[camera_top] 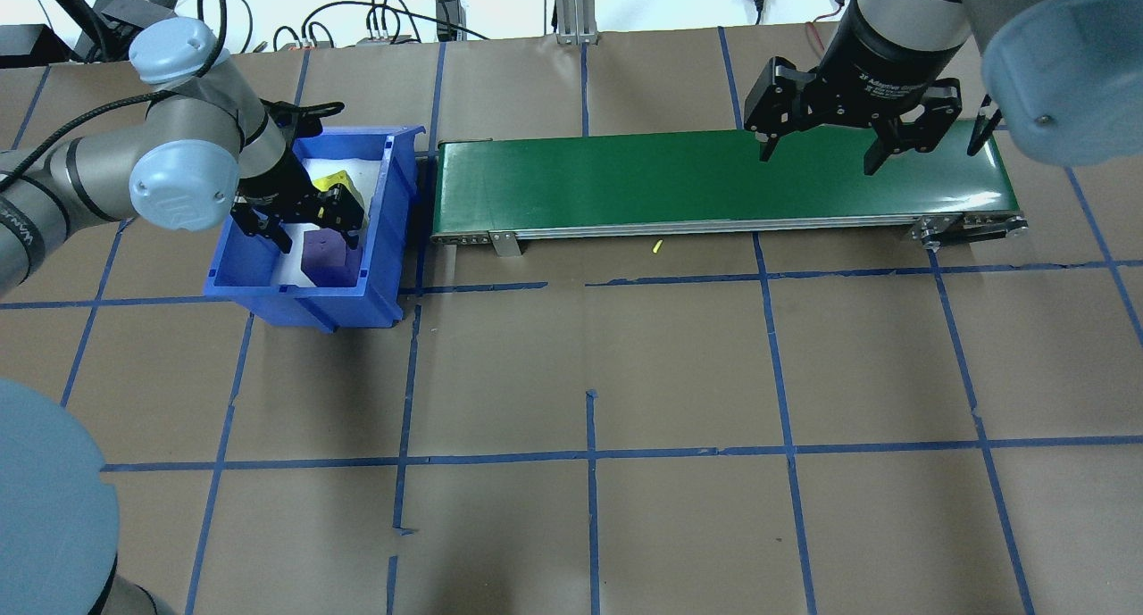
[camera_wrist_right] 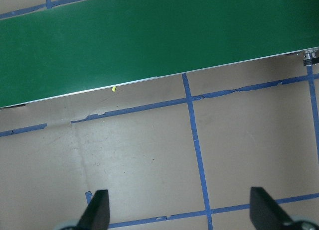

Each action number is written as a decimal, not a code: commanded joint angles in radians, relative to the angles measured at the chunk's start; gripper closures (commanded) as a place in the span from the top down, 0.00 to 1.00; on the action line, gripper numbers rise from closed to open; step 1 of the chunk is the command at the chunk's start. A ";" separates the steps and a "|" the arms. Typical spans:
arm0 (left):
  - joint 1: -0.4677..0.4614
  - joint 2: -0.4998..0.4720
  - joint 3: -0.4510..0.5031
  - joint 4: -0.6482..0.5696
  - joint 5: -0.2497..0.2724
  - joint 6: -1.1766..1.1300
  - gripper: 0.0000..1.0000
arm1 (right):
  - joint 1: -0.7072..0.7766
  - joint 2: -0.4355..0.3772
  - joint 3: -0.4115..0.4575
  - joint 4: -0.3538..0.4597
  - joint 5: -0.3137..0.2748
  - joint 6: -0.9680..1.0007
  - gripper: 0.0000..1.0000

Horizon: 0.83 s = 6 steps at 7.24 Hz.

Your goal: Move block left to right into plate

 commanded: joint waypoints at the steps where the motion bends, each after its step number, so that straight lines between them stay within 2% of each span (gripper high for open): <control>1: 0.000 -0.013 -0.017 0.013 -0.001 0.009 0.51 | 0.000 0.001 0.000 0.000 0.000 0.000 1.00; 2: 0.000 -0.008 -0.016 0.003 0.004 0.011 0.20 | 0.000 0.000 0.000 0.000 0.000 0.000 1.00; 3: 0.000 0.007 0.003 -0.010 0.010 0.017 0.16 | 0.000 0.000 0.000 0.000 0.000 -0.001 1.00; 4: -0.001 0.033 0.036 -0.035 0.013 0.014 0.15 | 0.000 0.000 0.000 0.000 -0.002 0.000 1.00; 5: -0.003 0.062 0.114 -0.172 0.012 -0.003 0.15 | 0.000 0.001 0.002 0.000 -0.002 0.000 1.00; 6: -0.011 0.074 0.189 -0.223 0.012 -0.003 0.16 | 0.000 0.001 0.002 0.002 -0.003 0.000 1.00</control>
